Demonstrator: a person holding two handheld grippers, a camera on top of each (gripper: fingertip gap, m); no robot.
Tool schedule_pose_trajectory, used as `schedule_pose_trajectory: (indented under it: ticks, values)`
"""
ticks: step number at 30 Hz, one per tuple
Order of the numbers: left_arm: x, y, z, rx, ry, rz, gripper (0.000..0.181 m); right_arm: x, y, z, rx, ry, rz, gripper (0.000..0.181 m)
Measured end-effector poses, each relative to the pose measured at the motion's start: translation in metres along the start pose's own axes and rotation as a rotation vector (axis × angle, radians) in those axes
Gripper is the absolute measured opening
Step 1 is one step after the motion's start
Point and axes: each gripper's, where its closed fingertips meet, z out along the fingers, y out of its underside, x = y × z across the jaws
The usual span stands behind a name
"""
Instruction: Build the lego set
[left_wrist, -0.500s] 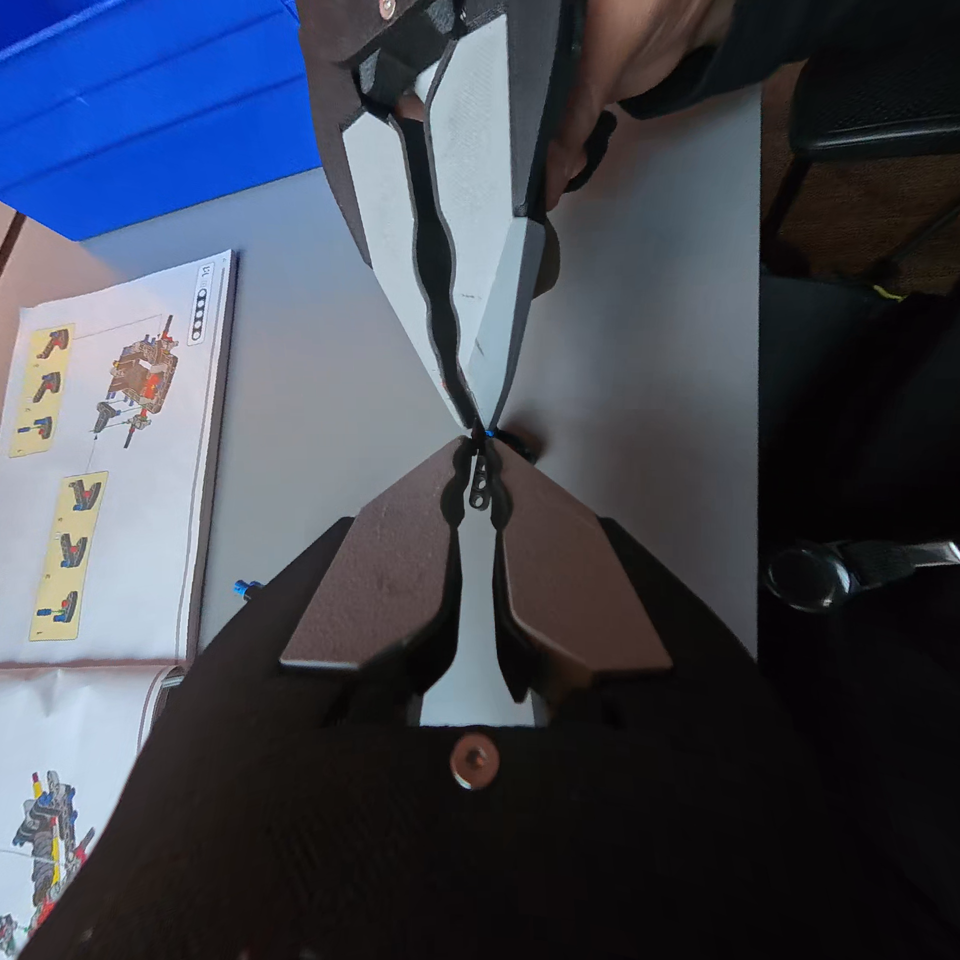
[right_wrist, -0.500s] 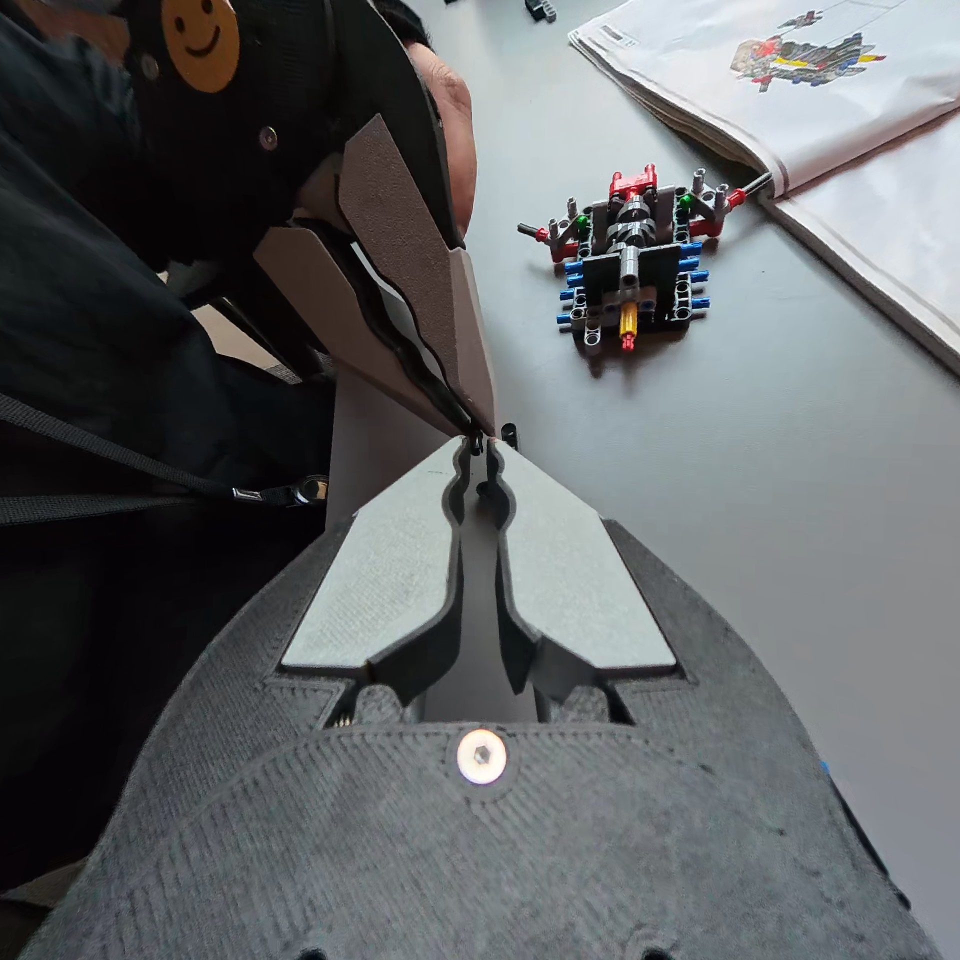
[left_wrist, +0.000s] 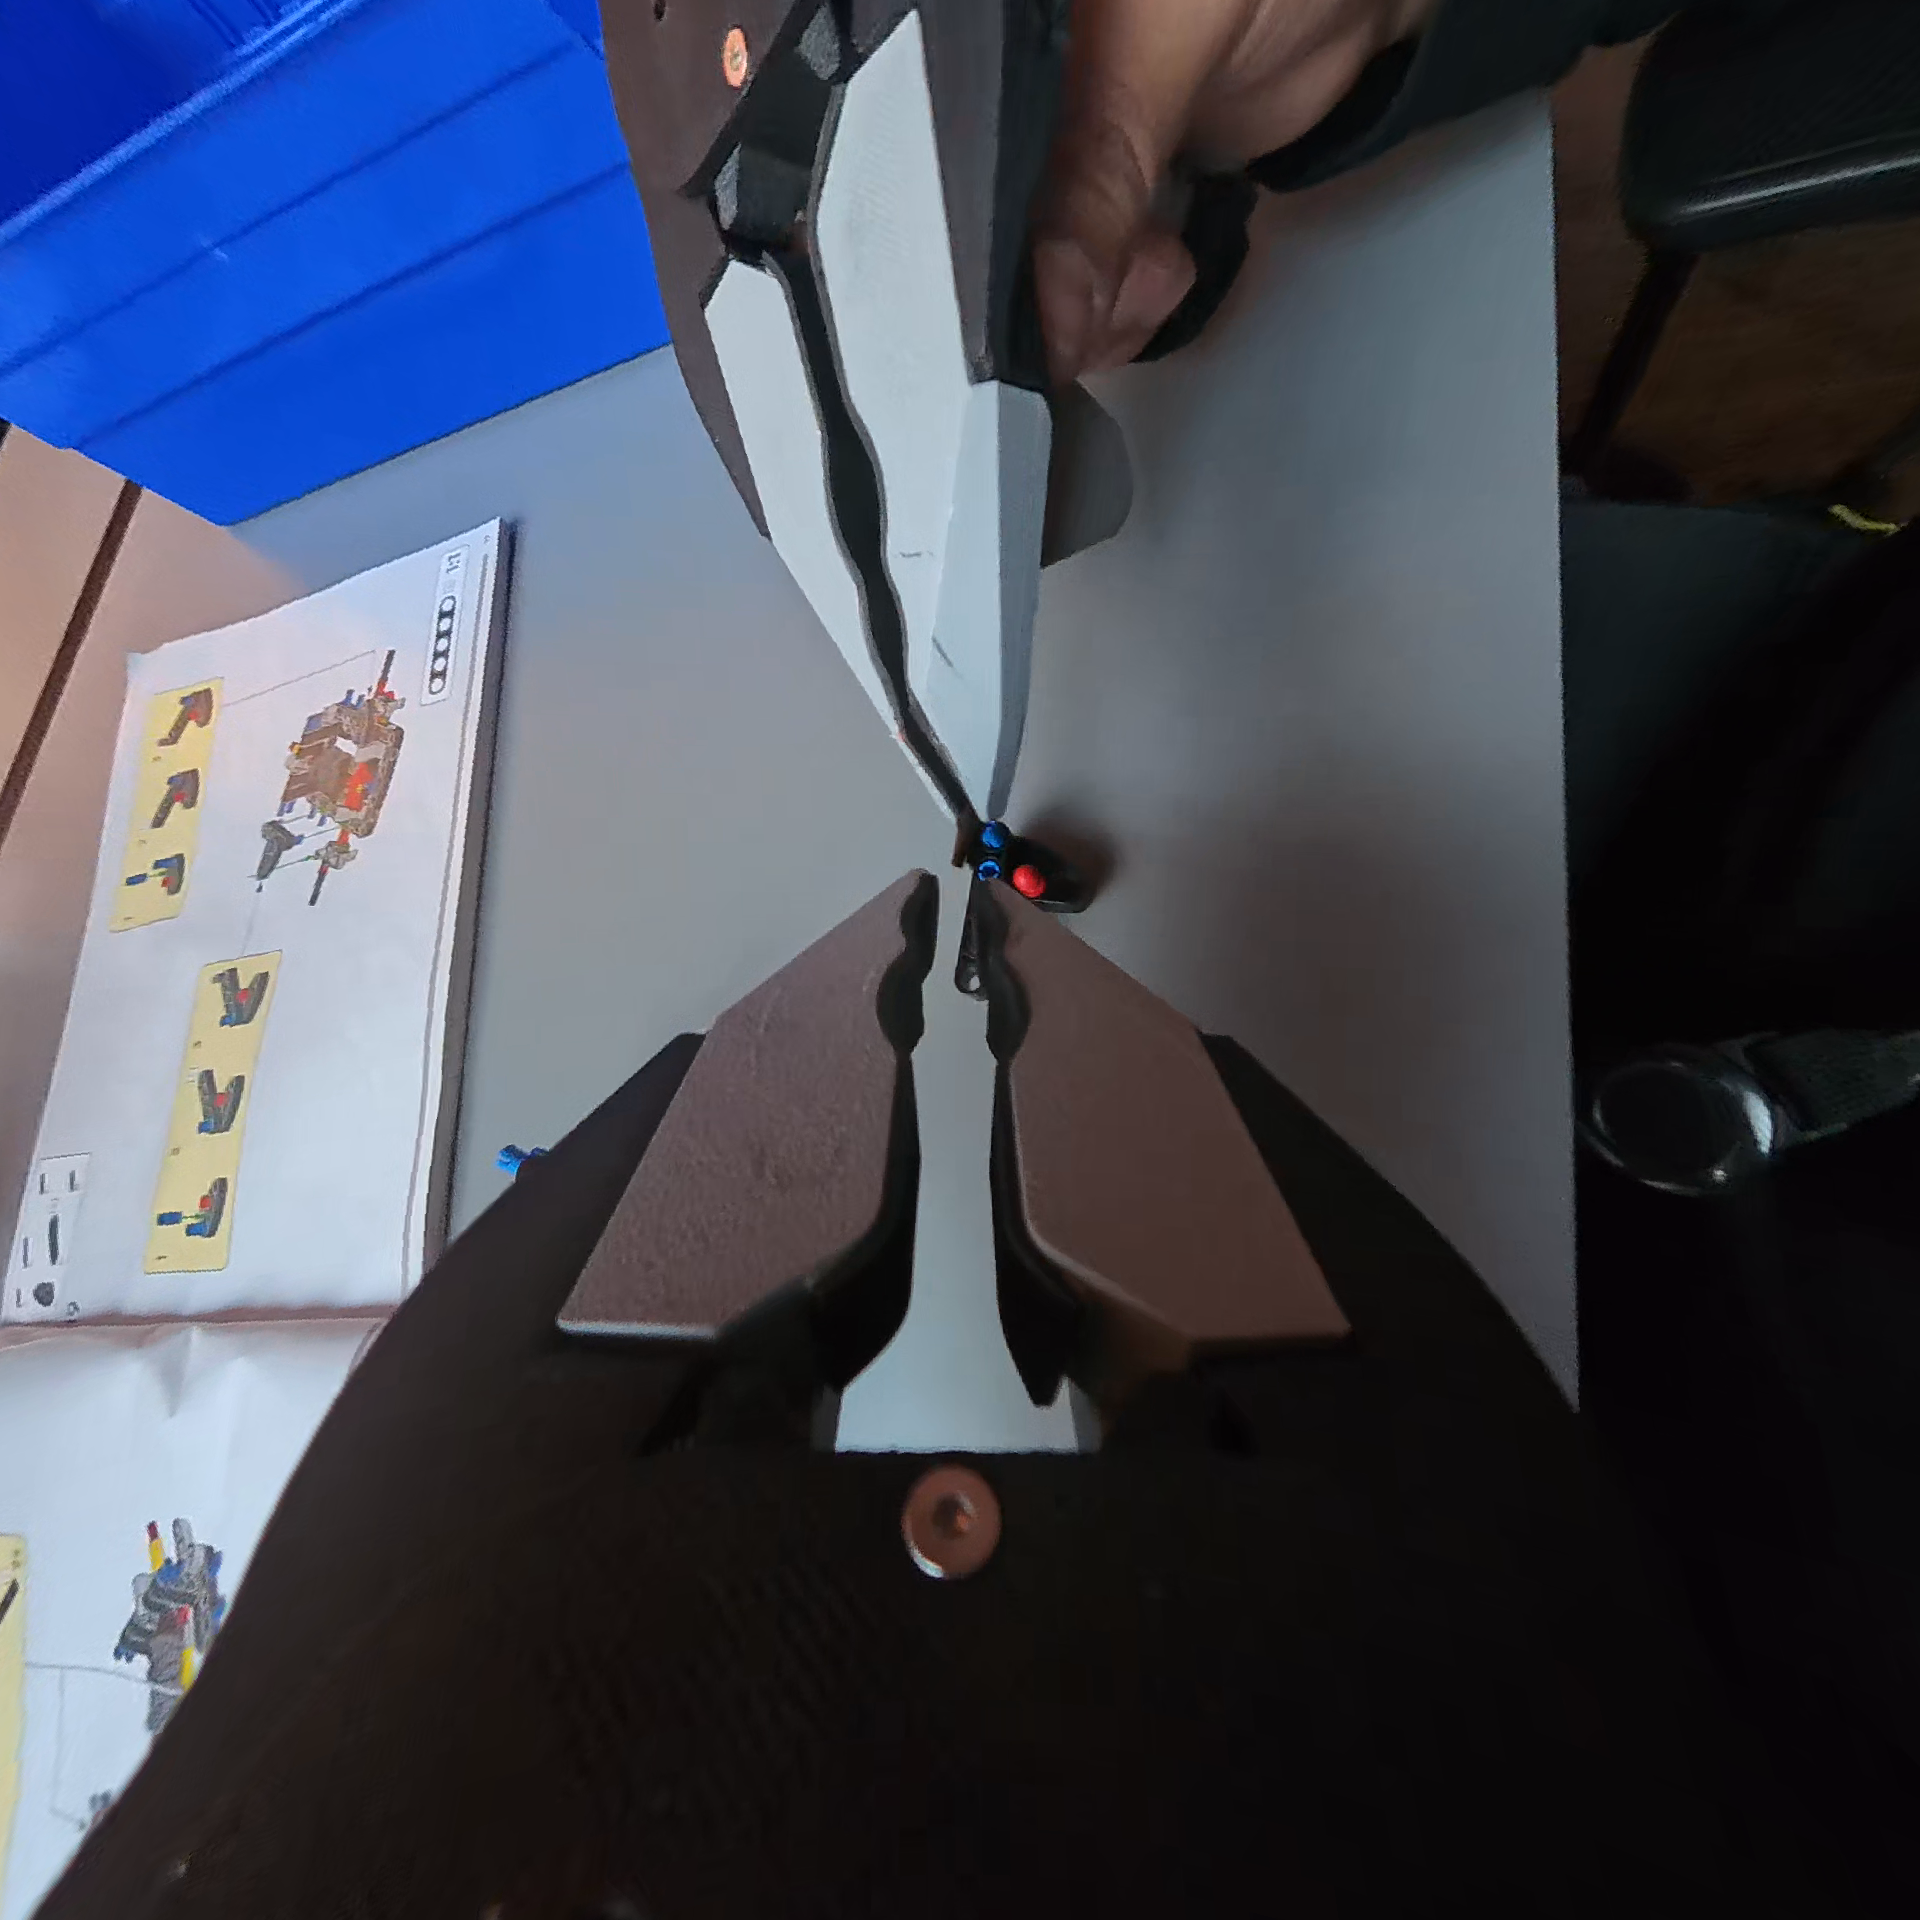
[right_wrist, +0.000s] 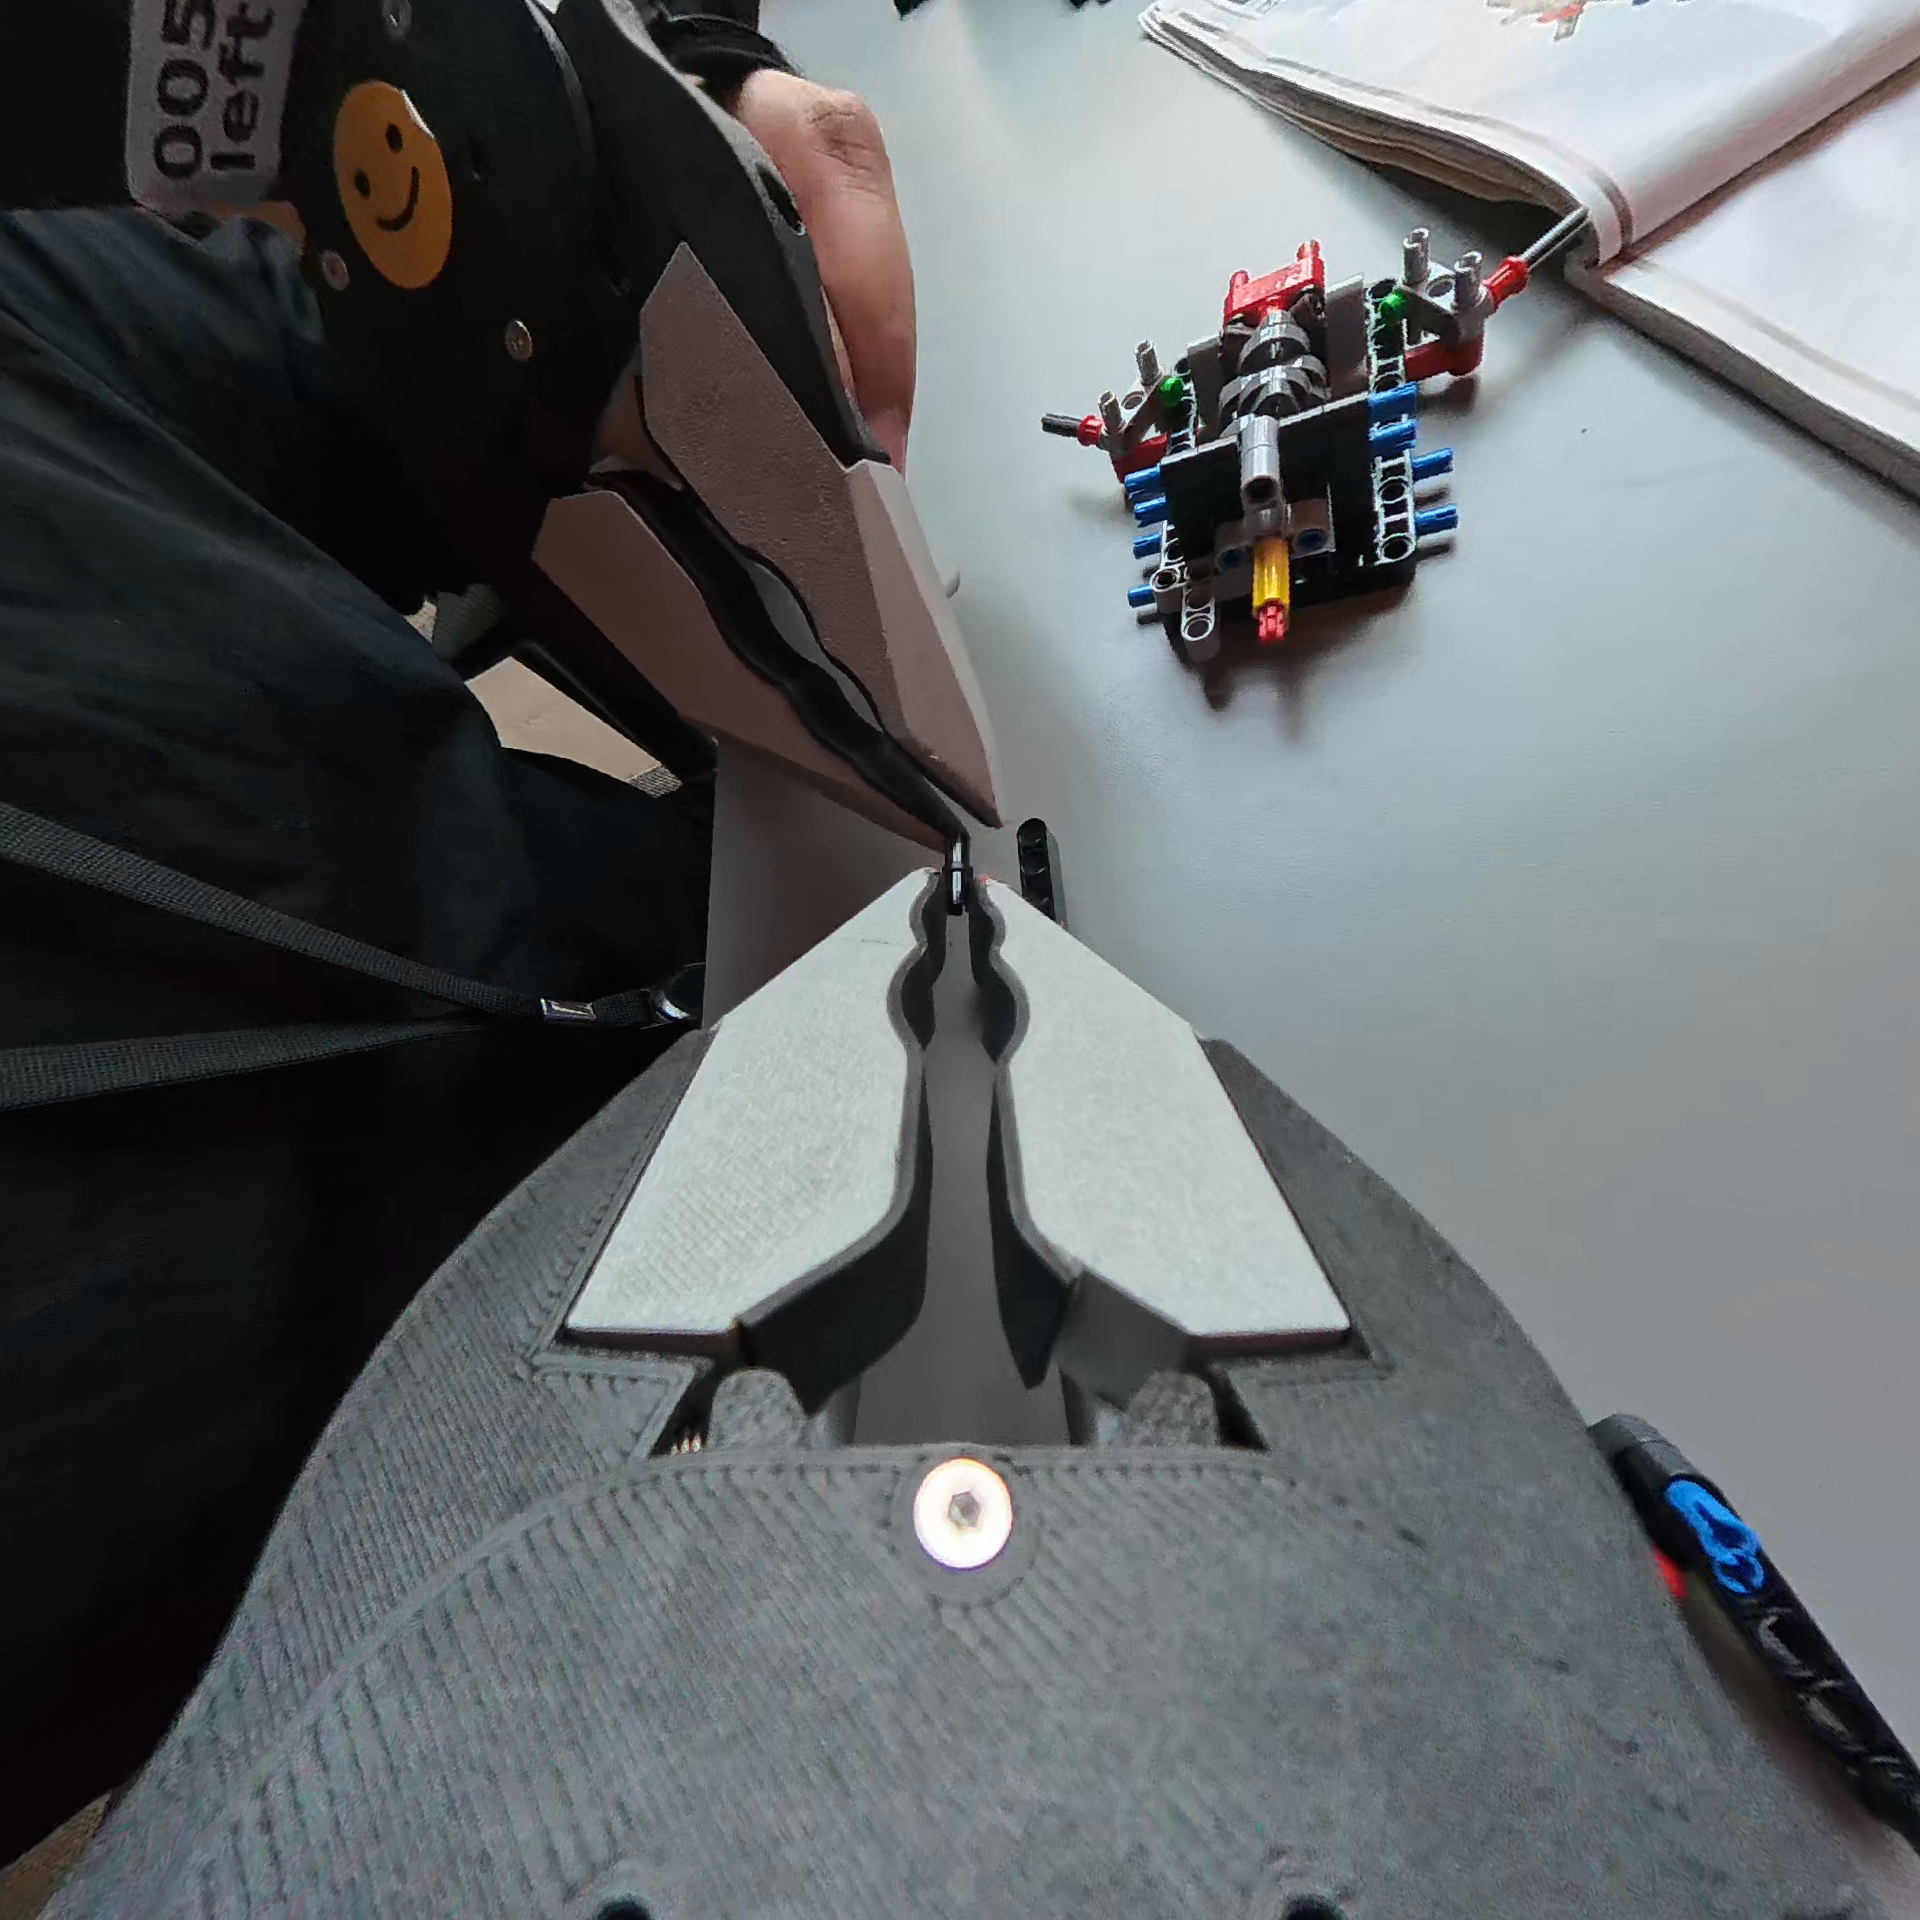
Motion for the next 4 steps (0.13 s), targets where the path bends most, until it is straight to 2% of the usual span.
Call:
schedule_pose_trajectory:
  ticks: [4]
  values:
    - [0.0032,-0.004,-0.0008,0.017,0.005,0.033,0.005,0.0012,0.0008,0.0012,-0.014,0.012,-0.014,0.0]
